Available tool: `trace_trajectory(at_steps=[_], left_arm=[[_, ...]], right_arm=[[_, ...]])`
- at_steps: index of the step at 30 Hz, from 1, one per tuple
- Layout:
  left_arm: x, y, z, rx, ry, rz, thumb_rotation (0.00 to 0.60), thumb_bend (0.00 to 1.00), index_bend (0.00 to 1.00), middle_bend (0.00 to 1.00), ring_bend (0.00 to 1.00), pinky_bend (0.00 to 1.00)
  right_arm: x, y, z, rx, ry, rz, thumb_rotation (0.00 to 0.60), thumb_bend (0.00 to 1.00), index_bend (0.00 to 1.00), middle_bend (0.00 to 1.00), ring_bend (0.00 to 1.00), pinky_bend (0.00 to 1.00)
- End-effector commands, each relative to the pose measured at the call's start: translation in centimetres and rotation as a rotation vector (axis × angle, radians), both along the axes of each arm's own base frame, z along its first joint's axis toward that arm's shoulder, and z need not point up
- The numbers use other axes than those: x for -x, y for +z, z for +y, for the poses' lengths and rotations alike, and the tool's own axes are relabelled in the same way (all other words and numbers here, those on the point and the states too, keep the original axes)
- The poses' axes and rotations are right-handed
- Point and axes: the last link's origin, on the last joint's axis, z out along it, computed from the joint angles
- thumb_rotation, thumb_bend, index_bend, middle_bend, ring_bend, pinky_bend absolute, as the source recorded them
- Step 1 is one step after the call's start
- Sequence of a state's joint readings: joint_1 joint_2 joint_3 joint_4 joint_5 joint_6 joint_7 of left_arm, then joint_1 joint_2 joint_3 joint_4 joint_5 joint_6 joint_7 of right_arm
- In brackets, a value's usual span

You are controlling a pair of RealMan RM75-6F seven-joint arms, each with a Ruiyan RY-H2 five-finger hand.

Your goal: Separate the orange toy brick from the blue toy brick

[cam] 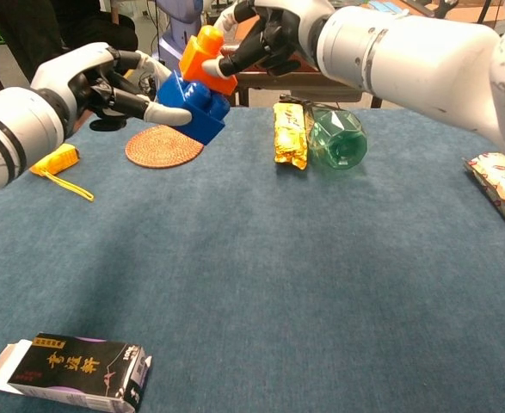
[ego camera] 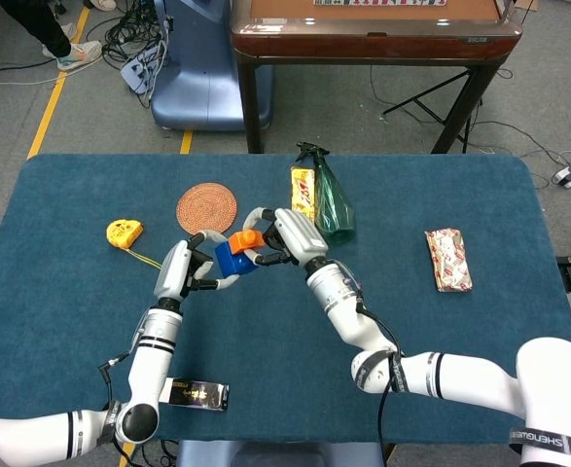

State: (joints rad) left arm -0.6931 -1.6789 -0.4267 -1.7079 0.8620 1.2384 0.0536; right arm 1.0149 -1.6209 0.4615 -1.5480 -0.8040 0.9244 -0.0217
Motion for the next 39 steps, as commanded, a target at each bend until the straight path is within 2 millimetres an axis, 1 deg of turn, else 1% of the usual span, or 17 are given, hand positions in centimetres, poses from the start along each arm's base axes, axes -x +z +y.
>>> trace_trajectory(at_steps=[1,6,9,12,15,18,21,23,24,25,26,27,28,30,33,35,39], left_arm=[[0.0,-0.1,0.0,0.000,0.000,0.001,0.600,0.00,0.88,1.00,1.00,1.00],[0.3,-0.3,-0.2,0.009,0.000,0.015,0.600,0.00,0.88,1.00,1.00,1.00],[0.7,-0.6,-0.3,0.017,-0.002,0.036,0.600,0.00,0.88,1.00,1.00,1.00],[1.0,-0.9,-0.5,0.024,-0.010,0.064,0.600,0.00,0.88,1.00,1.00,1.00],[1.3,-1.7,-1.0,0.070,-0.024,0.109,0.600,0.00,0.87,1.00,1.00,1.00],[1.6,-2.4,-1.3,0.110,-0.049,0.169,0.600,0.00,0.84,1.00,1.00,1.00],[1.7,-3.0,-1.5,0.119,-0.064,0.194,0.600,0.00,0.71,1.00,1.00,1.00],[1.7,-3.4,-1.7,0.126,-0.075,0.208,0.600,0.00,0.60,1.00,1.00,1.00],[1.7,-3.5,-1.7,0.131,-0.082,0.221,0.600,0.00,0.51,1.00,1.00,1.00],[1.7,-3.6,-1.8,0.133,-0.088,0.235,0.600,0.00,0.38,1.00,1.00,1.00],[1.6,-3.6,-1.9,0.132,-0.095,0.253,0.600,0.00,0.29,1.00,1.00,1.00],[1.6,-3.7,-1.9,0.129,-0.101,0.264,0.600,0.00,0.16,1.00,1.00,1.00],[1.5,-3.7,-1.9,0.123,-0.104,0.274,0.600,0.00,0.05,1.00,1.00,1.00],[1.5,-3.6,-2.0,0.106,-0.108,0.284,0.600,0.00,0.00,1.00,1.00,1.00],[1.7,-3.4,-2.1,0.093,-0.113,0.308,0.600,0.00,0.00,1.00,1.00,1.00],[2.0,-3.2,-2.1,0.100,-0.105,0.331,0.600,0.00,0.00,1.00,1.00,1.00],[2.4,-2.4,-2.3,0.089,-0.099,0.377,0.600,0.00,0.00,0.99,1.00,1.00]], right_arm=[[0.1,0.1,0.0,0.002,-0.002,-0.003,0.600,0.35,0.77,1.00,1.00,1.00],[0.5,0.8,-0.1,0.016,-0.008,-0.015,0.600,0.35,0.77,1.00,1.00,1.00],[1.2,1.3,-0.1,0.035,-0.009,-0.001,0.600,0.35,0.77,1.00,1.00,1.00],[2.3,1.6,0.1,0.051,-0.007,0.036,0.600,0.35,0.77,1.00,1.00,1.00],[3.8,1.4,0.6,0.060,0.017,0.121,0.600,0.35,0.77,1.00,1.00,1.00],[5.3,1.0,1.1,0.073,0.052,0.218,0.600,0.35,0.77,1.00,1.00,1.00],[6.5,0.6,1.8,0.089,0.089,0.289,0.600,0.32,0.76,1.00,1.00,1.00],[7.2,0.3,2.2,0.088,0.113,0.332,0.600,0.23,0.70,1.00,1.00,1.00],[7.5,0.3,2.3,0.088,0.121,0.347,0.600,0.14,0.61,1.00,1.00,1.00],[7.7,0.3,2.3,0.090,0.126,0.359,0.600,0.08,0.55,1.00,1.00,1.00],[8.0,0.3,2.4,0.097,0.129,0.368,0.600,0.03,0.50,1.00,1.00,1.00],[8.2,0.4,2.4,0.104,0.128,0.372,0.600,0.01,0.45,1.00,1.00,1.00],[8.4,0.5,2.4,0.113,0.128,0.376,0.600,0.00,0.41,1.00,1.00,1.00],[8.7,0.7,2.5,0.124,0.127,0.380,0.600,0.00,0.34,1.00,1.00,1.00],[9.4,1.3,2.6,0.135,0.122,0.382,0.600,0.00,0.27,1.00,1.00,1.00],[9.9,1.9,2.7,0.144,0.119,0.388,0.600,0.00,0.24,1.00,1.00,1.00],[11.1,3.2,3.2,0.172,0.116,0.415,0.600,0.00,0.23,1.00,1.00,1.00]])
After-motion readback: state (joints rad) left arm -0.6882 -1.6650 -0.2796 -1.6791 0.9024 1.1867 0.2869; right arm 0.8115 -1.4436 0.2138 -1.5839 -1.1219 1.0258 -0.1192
